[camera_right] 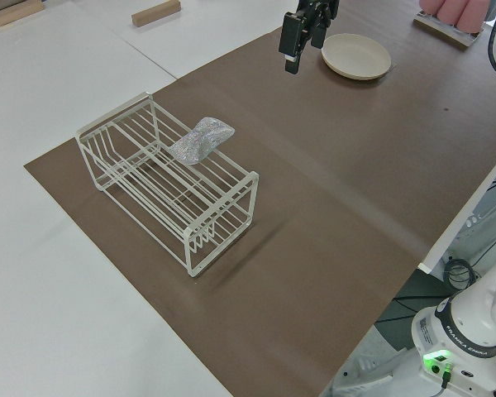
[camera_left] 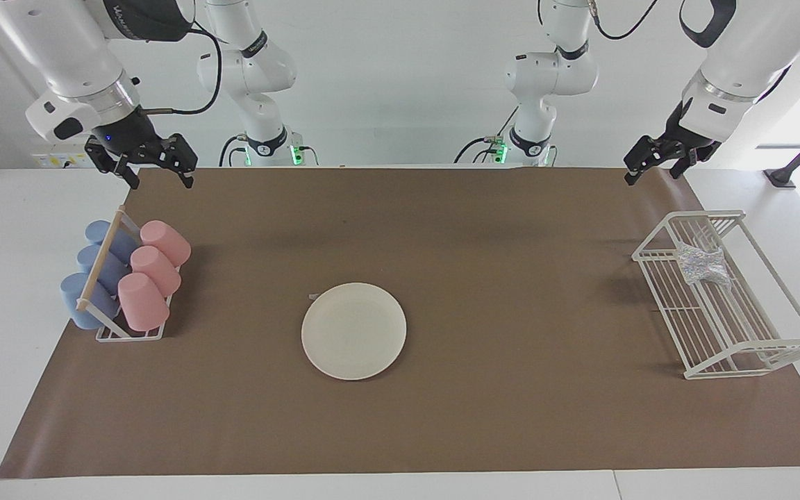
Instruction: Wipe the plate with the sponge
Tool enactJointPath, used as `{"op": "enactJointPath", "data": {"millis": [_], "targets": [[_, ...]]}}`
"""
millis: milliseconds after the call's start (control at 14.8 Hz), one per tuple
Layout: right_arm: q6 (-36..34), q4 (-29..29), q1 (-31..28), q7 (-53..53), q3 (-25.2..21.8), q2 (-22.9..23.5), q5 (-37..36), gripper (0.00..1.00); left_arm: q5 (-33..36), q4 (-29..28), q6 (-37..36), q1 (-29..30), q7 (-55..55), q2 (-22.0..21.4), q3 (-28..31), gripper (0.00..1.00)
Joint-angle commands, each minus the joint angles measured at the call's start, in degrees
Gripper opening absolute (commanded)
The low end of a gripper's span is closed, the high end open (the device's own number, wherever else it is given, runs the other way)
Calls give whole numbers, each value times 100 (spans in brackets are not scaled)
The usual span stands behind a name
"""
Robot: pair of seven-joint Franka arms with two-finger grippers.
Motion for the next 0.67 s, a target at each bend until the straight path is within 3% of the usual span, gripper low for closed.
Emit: {"op": "enactJointPath", "data": {"millis": [0,135,405,607], "targets": [[-176,0,-9,630,56,-71,-68,100,98,-43,225,55,-163,-3,13,100],[-246,8,-9,948,109,-71,-59,100,606,-60,286,20,-163,76,4,100],[-483,114,158,2439,144,-54,-15,100,1705,10,471,-155,-303,725,-40,100],[-686,175,334,3827,153,-54,107,100,2776,193,638,-384,-487,1480,-49,100]]}}
